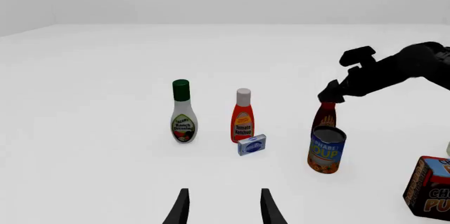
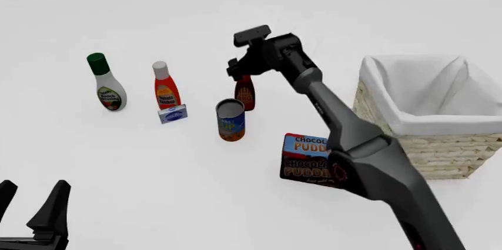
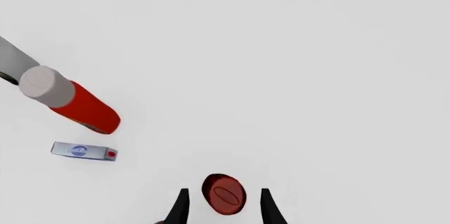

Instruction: Pick the bbq sauce and place it in the basket.

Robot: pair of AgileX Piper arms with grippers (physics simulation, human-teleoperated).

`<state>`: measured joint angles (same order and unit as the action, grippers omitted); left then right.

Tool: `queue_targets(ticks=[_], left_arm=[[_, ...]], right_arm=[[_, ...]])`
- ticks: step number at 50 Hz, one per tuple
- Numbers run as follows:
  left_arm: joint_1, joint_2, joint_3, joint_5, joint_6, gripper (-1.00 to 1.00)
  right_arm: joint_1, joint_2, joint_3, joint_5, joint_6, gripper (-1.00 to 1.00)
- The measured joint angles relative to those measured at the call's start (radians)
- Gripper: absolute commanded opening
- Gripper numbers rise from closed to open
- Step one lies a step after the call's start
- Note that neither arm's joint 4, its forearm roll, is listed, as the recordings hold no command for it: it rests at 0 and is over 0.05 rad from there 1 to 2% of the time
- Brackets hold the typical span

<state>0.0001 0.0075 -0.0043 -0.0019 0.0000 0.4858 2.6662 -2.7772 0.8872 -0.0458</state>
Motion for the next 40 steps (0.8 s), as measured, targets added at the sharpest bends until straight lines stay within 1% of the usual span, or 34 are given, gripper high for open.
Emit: queue_targets(ticks=[12, 30, 31, 40], left_arm=[[0.000, 0.000, 0.000, 0.000, 0.000, 1.00], [0.000, 0.000, 0.000, 0.000, 0.000, 1.00], [0.000, 0.000, 0.000, 0.000, 0.000, 1.00], [0.000, 0.000, 0.000, 0.000, 0.000, 1.00]], right_arm=[[-0.001, 0.039, -0.036, 0.017, -0.005, 1.00], [0.001, 0.070, -0.050, 0.020, -0.011, 1.00], [0.001, 0.071, -0.050, 0.020, -0.011, -1.00], [0.001, 0.068, -0.054, 0.014, -0.026, -1.00]])
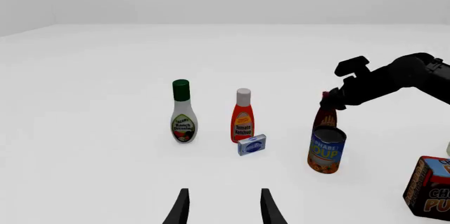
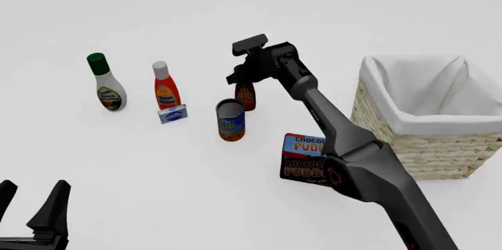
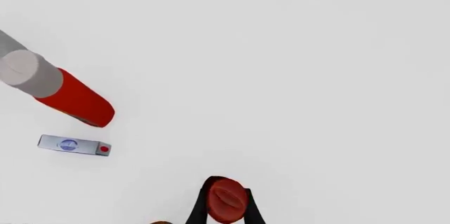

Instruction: Pick the bbq sauce and place it in the basket.

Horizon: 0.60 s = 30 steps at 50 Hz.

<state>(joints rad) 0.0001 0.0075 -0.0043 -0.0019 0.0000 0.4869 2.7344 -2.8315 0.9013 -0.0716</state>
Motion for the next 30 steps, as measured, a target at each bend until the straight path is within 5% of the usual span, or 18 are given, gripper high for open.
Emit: queue_targets(ticks=[30], left_arm=[[0.000, 0.000, 0.000, 0.000, 0.000, 1.00]], right_arm=[[-0.004, -0.050, 0.007, 0.011, -0.039, -1.00]])
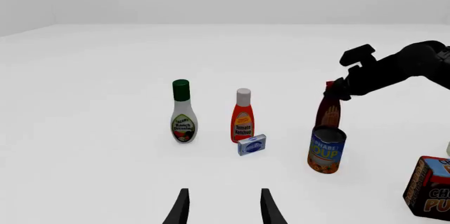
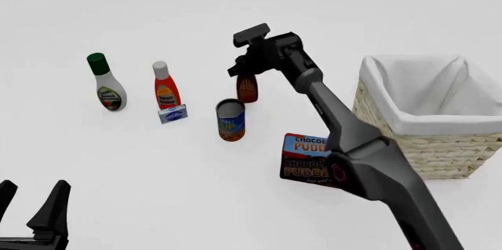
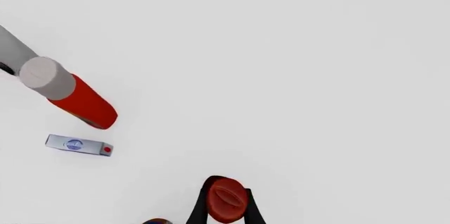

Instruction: Pick the bbq sauce and place it in the basket.

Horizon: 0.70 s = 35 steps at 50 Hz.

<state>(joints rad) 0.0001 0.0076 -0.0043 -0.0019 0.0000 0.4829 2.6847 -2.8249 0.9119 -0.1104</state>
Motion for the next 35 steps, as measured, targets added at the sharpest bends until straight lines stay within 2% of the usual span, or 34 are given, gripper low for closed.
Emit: queue_targets(ticks=[35], left_arm=[[0.000, 0.000, 0.000, 0.000, 0.000, 1.00]], right_arm=[[-0.009, -0.157, 0.003, 0.046, -0.039, -1.00]])
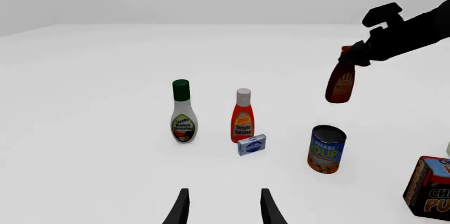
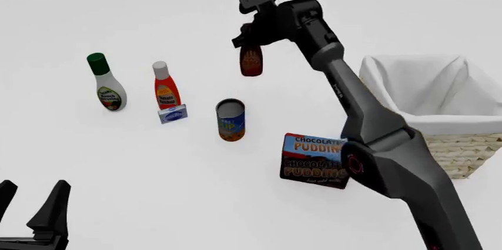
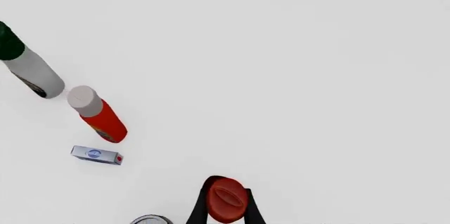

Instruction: Pick the bbq sauce and place it in the basket.

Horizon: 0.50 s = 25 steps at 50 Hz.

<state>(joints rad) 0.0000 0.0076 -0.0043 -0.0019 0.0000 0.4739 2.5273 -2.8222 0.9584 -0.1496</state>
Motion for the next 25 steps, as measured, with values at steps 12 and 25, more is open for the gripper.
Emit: queue_targets(ticks=[12, 25], left_arm=[[0.000, 0.000, 0.000, 0.000, 0.000, 1.00], [0.000, 0.000, 0.000, 0.000, 0.000, 1.00]], right_arm=[[-0.007, -0.141, 0.146, -0.035, -0.021, -1.00], [-0.028, -0.342, 0.401, -0.114, -0.048, -1.00]])
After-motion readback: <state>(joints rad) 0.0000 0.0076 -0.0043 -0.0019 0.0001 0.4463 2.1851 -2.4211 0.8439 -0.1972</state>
